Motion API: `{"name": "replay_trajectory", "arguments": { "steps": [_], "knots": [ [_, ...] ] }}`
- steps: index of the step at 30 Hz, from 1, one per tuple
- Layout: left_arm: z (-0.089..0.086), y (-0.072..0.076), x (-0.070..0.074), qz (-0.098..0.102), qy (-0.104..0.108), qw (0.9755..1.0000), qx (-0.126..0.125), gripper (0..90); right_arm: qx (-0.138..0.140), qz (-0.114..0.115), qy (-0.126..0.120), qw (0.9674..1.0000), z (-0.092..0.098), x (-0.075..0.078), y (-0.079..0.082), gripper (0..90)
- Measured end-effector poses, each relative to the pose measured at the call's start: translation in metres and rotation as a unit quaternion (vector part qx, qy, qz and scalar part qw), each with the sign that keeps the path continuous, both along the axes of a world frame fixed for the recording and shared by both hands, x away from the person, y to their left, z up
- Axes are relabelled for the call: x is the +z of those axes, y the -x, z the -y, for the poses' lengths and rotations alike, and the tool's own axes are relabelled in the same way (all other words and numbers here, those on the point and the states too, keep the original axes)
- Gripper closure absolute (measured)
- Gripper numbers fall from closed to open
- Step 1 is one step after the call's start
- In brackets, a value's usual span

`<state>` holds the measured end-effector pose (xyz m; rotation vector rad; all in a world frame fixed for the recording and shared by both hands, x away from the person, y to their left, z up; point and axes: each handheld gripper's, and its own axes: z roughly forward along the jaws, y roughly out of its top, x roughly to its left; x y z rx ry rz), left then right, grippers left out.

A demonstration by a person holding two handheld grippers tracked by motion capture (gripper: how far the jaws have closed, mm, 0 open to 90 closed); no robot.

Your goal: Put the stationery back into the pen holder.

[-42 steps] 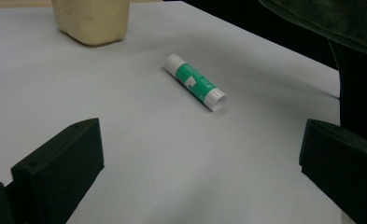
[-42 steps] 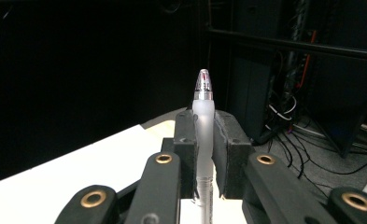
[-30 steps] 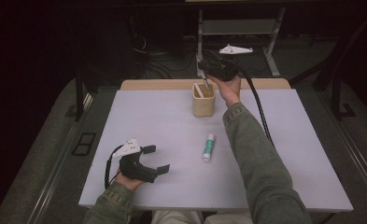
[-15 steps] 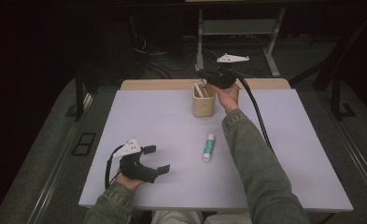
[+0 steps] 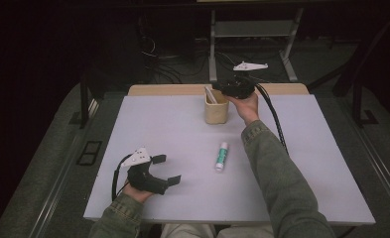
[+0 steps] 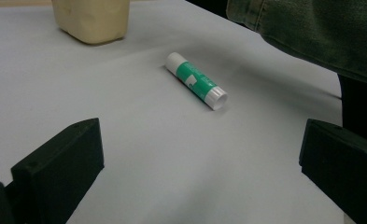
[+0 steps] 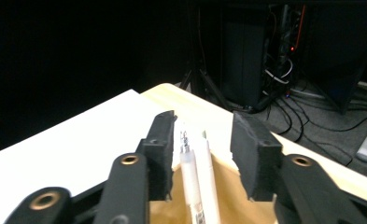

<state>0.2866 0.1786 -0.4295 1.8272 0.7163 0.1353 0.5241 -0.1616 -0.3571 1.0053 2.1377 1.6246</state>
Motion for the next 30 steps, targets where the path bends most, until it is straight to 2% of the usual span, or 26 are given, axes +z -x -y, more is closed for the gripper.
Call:
{"name": "replay_trajectory", "arguments": {
  "steps": [5,8,11,13,14,16,20,25,30],
  "knots": [
    [0.0,0.0,0.0,-0.001,-0.003,1.0,0.0,0.0,0.003,-0.003,0.003,1.0,0.006,0.003,0.009,43.5],
    [0.0,0.0,0.0,0.0,-0.007,1.0,-0.001,0.0,-0.001,-0.023,0.015,0.9996,0.01,0.006,0.015,32.2],
    [0.0,0.0,-0.001,0.0,-0.01,0.9999,-0.003,0.0,0.002,-0.043,0.028,0.9987,0.014,0.009,0.019,15.8],
    [0.001,0.0,-0.001,0.0,-0.01,0.9999,-0.002,0.0,0.006,-0.052,0.031,0.9981,0.016,0.01,0.022,10.7],
    [0.001,0.0,-0.001,-0.001,-0.009,1.0,-0.001,0.0,0.008,-0.055,0.035,0.9978,0.018,0.011,0.025,10.6],
    [0.001,0.0,-0.001,-0.003,-0.008,1.0,-0.001,0.0,0.0,-0.061,0.062,0.9962,0.019,0.013,0.029,0.9],
    [0.002,-0.001,-0.002,-0.004,-0.011,0.9999,0.0,0.0,0.009,-0.078,0.067,0.9947,0.027,0.017,0.041,0.1],
    [0.002,0.0,-0.002,-0.004,-0.015,0.9999,0.0,0.0,0.007,-0.074,0.07,0.9948,0.037,0.021,0.054,0.2],
    [0.002,0.0,-0.002,-0.005,-0.011,0.9999,0.001,0.0,0.016,-0.072,0.076,0.9944,0.047,0.023,0.07,0.2]
  ]
}}
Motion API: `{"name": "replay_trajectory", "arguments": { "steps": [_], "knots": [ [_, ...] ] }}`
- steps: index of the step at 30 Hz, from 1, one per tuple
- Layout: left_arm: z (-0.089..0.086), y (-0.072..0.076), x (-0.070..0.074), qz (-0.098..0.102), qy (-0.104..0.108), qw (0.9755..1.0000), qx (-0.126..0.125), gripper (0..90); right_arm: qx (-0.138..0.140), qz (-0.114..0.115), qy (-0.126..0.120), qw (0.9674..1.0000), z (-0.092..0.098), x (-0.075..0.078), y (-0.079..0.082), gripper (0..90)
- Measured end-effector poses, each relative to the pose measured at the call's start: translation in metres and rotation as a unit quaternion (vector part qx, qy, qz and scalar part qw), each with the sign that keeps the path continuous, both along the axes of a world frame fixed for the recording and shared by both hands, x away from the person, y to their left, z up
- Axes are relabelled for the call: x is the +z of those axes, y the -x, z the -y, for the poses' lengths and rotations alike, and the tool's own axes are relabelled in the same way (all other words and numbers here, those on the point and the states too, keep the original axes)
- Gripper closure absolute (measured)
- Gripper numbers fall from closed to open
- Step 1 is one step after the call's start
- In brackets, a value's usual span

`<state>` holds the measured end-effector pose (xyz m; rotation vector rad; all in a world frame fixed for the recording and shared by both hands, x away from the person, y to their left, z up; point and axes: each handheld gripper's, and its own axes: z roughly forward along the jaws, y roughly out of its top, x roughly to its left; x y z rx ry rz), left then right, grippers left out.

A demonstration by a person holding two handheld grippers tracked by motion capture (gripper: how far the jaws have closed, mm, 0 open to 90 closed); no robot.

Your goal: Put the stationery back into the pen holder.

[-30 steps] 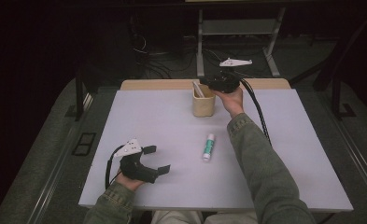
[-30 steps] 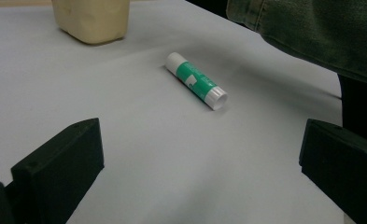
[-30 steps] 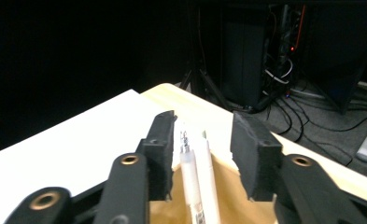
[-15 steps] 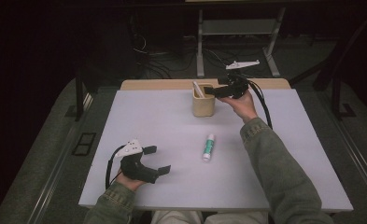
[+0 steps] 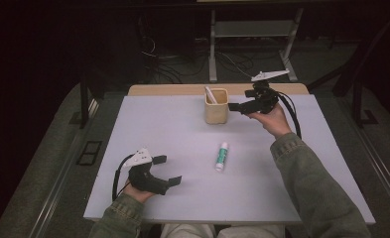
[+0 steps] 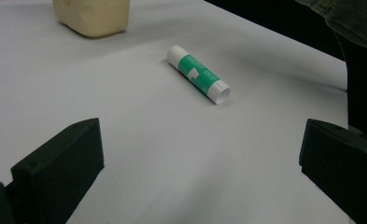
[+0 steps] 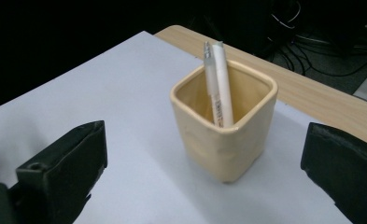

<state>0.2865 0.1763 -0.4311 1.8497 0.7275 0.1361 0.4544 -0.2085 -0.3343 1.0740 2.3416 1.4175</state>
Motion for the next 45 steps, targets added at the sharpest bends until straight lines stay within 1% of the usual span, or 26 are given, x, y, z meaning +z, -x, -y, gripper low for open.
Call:
{"name": "replay_trajectory", "arguments": {
  "steps": [7,10,12,19,21,31,33,45],
  "knots": [
    [0.0,0.0,0.0,0.001,0.0,1.0,0.0,0.0,0.008,0.001,0.008,0.9999,0.005,0.003,0.023,0.2],
    [0.0,0.001,0.001,0.001,0.001,1.0,0.0,0.0,0.013,0.008,0.011,0.9998,0.006,0.005,0.033,0.2],
    [0.0,0.001,0.001,0.002,0.002,1.0,0.001,0.0,0.015,0.013,0.006,0.9998,0.008,0.004,0.04,0.2],
    [0.0,0.001,0.001,0.002,0.001,1.0,0.002,0.0,0.02,0.01,0.006,0.9997,0.017,-0.005,0.06,0.2],
    [0.0,0.001,0.001,0.002,0.001,1.0,0.002,0.0,0.022,0.009,0.002,0.9997,0.021,-0.007,0.066,0.2],
    [0.0,0.001,0.001,0.002,0.0,1.0,0.003,0.0,0.016,0.009,-0.004,0.9998,0.038,-0.014,0.092,0.2],
    [0.0,0.001,0.001,0.002,0.0,1.0,0.003,0.0,0.016,0.006,-0.005,0.9998,0.041,-0.016,0.096,0.2],
    [-0.001,0.001,0.001,0.002,-0.002,1.0,0.005,0.0,0.012,-0.006,-0.002,0.9999,0.059,-0.036,0.124,0.2]
  ]
}}
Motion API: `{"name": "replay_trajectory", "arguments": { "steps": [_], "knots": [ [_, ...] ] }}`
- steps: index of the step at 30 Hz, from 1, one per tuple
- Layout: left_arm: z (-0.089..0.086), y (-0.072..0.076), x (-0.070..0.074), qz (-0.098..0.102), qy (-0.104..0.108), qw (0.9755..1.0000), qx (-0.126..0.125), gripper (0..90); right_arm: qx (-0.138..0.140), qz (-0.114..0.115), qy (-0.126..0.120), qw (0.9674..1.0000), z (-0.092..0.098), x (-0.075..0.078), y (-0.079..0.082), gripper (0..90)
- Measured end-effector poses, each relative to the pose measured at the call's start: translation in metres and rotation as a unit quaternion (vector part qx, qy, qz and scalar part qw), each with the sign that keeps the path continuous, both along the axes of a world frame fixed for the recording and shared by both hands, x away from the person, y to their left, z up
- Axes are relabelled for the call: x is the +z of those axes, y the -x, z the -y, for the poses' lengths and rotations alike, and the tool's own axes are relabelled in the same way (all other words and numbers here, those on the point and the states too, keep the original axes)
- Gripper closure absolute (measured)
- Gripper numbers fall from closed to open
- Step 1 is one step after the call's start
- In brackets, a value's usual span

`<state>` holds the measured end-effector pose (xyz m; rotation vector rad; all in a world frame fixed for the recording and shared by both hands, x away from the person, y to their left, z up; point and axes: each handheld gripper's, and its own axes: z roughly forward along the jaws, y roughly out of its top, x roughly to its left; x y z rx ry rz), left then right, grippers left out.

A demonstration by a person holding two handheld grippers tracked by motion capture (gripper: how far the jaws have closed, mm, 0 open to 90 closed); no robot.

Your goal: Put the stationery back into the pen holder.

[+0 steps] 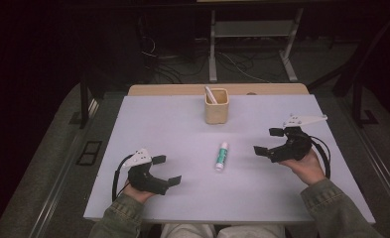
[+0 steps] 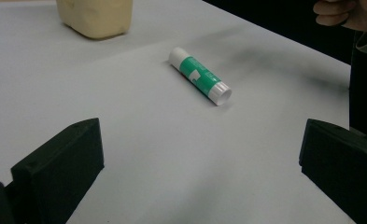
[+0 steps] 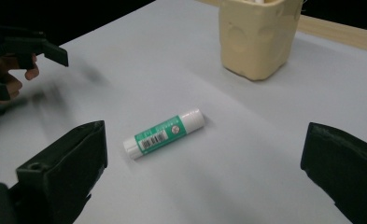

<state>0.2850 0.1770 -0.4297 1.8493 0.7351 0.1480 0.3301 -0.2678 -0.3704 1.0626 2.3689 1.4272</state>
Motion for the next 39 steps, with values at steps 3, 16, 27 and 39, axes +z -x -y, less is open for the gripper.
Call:
{"name": "replay_trajectory", "arguments": {
  "steps": [3,16,27,39],
  "knots": [
    [0.0,0.0,0.0,-0.001,0.0,1.0,0.001,0.0,-0.002,-0.003,-0.001,1.0,0.004,-0.005,0.007,0.2],
    [0.0,0.0,0.0,-0.004,-0.008,0.9999,0.007,0.0,-0.014,-0.01,-0.004,0.9998,0.014,-0.022,0.03,0.2],
    [0.001,-0.001,0.0,-0.013,-0.019,0.9997,0.01,0.0,-0.025,-0.023,0.002,0.9994,0.022,-0.04,0.048,0.2],
    [0.005,-0.003,0.011,-0.011,-0.035,0.9993,0.008,0.0,-0.035,-0.028,0.014,0.9989,0.028,-0.047,0.054,0.2]
  ]
}}
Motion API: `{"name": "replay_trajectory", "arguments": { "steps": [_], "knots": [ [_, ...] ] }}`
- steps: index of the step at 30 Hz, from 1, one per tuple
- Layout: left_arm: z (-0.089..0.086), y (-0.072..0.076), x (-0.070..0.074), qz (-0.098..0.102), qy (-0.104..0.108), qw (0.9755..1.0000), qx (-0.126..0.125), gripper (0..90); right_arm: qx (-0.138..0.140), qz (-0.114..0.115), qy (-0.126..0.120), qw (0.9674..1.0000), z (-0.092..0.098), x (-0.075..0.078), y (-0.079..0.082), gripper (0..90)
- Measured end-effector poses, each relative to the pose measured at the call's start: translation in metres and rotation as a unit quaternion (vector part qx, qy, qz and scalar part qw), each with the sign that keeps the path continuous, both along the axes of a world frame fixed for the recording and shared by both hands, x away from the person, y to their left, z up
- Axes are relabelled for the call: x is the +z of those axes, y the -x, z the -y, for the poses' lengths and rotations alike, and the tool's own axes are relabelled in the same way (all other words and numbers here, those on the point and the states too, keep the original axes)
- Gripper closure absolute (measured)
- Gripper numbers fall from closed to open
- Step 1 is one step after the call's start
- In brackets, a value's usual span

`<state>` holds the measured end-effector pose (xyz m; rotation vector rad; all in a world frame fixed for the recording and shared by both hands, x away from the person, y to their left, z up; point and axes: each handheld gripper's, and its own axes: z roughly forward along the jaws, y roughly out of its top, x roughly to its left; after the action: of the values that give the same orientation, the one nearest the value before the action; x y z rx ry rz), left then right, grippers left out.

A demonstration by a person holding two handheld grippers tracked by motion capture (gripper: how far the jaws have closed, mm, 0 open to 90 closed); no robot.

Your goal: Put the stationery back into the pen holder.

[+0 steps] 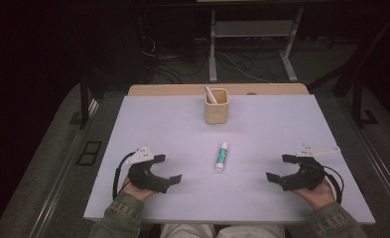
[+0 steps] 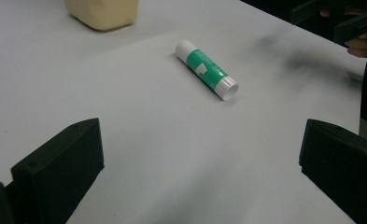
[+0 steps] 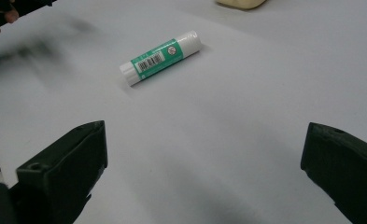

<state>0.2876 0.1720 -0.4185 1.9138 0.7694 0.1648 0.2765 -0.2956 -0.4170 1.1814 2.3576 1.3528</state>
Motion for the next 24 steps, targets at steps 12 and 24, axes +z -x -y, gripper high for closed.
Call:
{"name": "replay_trajectory", "arguments": {
  "steps": [12,24],
  "knots": [
    [0.016,-0.01,0.01,-0.023,-0.027,0.9991,-0.024,0.0,0.004,-0.002,0.001,1.0,0.002,-0.001,0.001,0.2],
    [0.032,-0.03,0.019,-0.043,-0.05,0.9972,-0.035,0.0,0.005,0.001,-0.004,1.0,0.004,0.0,0.002,0.2]
  ]
}}
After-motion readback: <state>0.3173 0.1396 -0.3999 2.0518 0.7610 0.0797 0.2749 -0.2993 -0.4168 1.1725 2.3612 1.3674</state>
